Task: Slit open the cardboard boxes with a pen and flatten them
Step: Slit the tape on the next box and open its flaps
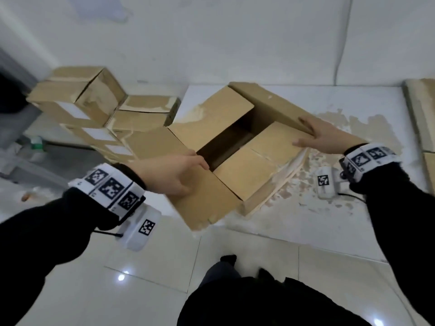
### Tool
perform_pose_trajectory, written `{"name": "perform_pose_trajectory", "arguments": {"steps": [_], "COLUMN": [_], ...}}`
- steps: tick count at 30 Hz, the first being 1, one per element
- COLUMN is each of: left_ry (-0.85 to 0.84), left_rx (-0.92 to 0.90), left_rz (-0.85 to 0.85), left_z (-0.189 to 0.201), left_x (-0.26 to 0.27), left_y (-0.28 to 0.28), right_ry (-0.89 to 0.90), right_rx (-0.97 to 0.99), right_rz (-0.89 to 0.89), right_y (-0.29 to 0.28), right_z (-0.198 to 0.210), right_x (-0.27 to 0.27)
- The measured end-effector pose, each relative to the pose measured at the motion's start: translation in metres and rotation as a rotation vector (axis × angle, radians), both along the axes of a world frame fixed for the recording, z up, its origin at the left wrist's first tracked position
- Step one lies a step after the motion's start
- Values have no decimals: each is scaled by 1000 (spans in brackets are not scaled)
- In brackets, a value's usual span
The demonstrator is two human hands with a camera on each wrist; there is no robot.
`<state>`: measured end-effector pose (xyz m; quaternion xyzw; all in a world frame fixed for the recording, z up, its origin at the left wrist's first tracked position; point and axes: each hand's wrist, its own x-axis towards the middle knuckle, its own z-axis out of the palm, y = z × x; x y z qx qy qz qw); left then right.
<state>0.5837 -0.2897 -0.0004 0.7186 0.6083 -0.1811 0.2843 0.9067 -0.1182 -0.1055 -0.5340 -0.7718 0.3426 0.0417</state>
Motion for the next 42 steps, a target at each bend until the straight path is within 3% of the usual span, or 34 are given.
{"name": "perform_pose_trajectory", "arguments": {"steps": [2, 7, 10, 13, 17, 19, 21, 23, 24, 26, 29, 31, 34, 38, 42], "left_ry": [12, 243, 350, 413, 493, 515, 529, 555, 573, 575, 522, 554, 484, -15, -228], "left_rx": [47, 175, 218, 245, 341, 351, 365, 389, 410, 474, 611, 609, 415, 30, 170], "left_rz": [-23, -387, -530, -637, -665, -672, -691, -704, -710, -684, -529, -404, -225, 66, 90], "left_z": [-19, -60, -77, -78, -86, -87, -84, -80, -75, -60, -33, -21, -29, -57, -58], "left_x": [-6, 10, 20, 22, 18, 18, 21, 22, 21, 11, -25, -60, -105, -126, -98], "left_y": [6, 48, 66, 70, 69, 69, 70, 69, 68, 64, 71, 83, 106, 126, 131], "right_ry": [-56, -376, -374, -577, -480, -503, -681, -806, -789, -576, -151, 35, 192, 371, 337], "right_rx": [7, 176, 250, 138, 402, 425, 367, 116, -40, -260, -349, -377, -359, -240, 92], "right_rz": [35, 100, 325, 562, 381, 290, 186, 41, -53, -307, -704, -837, -864, -914, -1010], "right_y": [13, 33, 5, -28, -46, -67, -94, -117, -122, -123, -110, -103, -105, -114, -115], "right_z": [5, 27, 30, 33, 92, 127, 142, 130, 115, 83, 49, 34, 25, 31, 20], "right_x": [1, -24, -84, -128, -106, -79, -55, -40, -39, -44, -63, -75, -86, -87, -85]}}
